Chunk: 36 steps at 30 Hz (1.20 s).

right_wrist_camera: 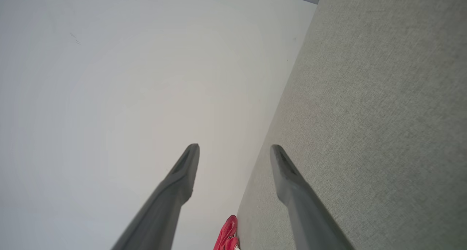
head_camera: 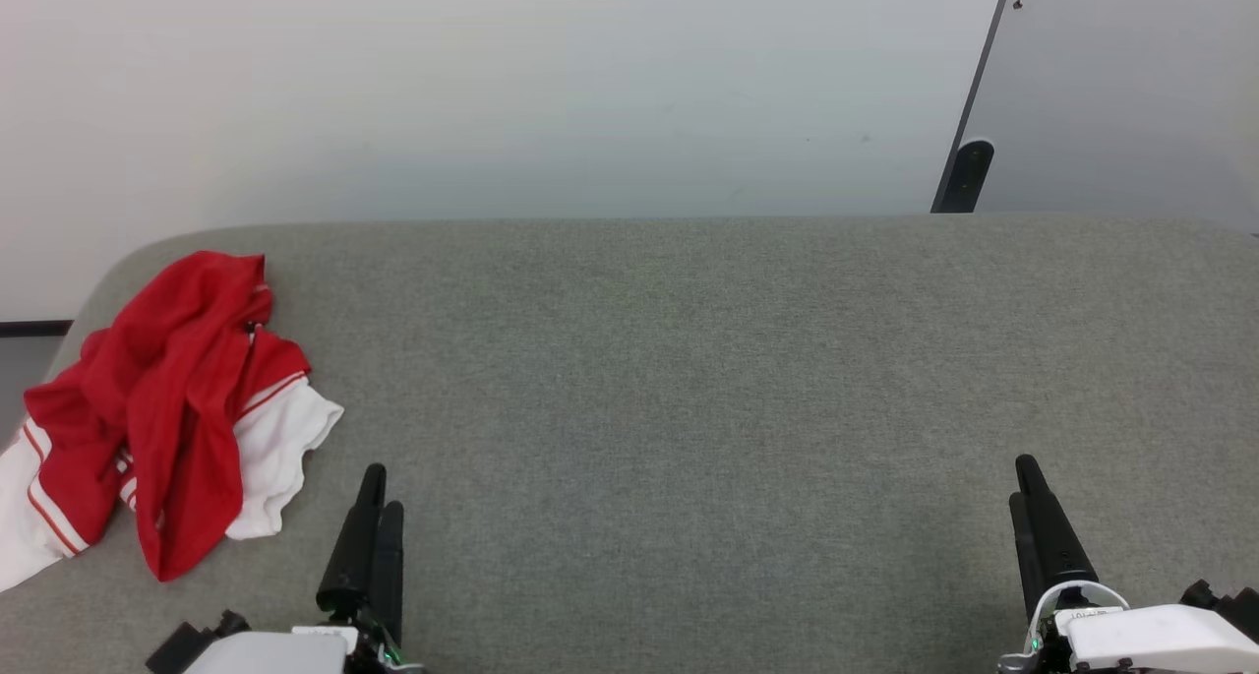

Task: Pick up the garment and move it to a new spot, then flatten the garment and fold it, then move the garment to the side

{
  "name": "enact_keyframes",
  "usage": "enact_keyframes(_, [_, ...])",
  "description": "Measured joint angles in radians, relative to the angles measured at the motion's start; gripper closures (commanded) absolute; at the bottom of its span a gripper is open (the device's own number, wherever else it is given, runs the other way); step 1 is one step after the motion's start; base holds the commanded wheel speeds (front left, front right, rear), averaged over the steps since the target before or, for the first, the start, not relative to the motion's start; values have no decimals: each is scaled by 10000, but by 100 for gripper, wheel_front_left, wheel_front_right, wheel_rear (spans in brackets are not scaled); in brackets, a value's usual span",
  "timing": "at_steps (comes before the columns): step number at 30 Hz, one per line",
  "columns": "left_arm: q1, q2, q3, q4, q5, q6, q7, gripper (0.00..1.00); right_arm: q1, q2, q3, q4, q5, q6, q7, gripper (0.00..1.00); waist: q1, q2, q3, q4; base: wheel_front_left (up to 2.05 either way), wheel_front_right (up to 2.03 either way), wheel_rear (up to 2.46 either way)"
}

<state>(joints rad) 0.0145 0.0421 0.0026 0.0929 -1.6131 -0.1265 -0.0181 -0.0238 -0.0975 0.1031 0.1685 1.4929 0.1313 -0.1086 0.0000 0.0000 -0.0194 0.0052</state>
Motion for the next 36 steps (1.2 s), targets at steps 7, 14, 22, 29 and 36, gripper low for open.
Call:
enact_keyframes(7, [66,109,-130,-184,370,0,-161,0,52,-117,140,-104,-255,0,-228,0,0,0,-41,15,0,0,0])
enact_keyframes(14, [143,602,-570,-163,1513,-2,-677,0,124,-265,238,-161,-965,0,-416,0,0,0,-107,18,0,0,0])
enact_keyframes(22, [93,1269,-1233,230,3712,-10,-1429,0,156,-236,-23,-159,-2905,0,-606,0,0,0,-199,31,0,0,0])
enact_keyframes(29, [-4,1384,-1187,424,6278,-8,-1680,0,218,-46,-435,-151,-5860,0,-769,0,0,0,-274,50,0,0,0])
enact_keyframes(36, [9,1174,-840,201,9185,35,-1847,0,312,161,-608,-211,-8886,0,-926,0,0,0,-356,55,0,0,0])
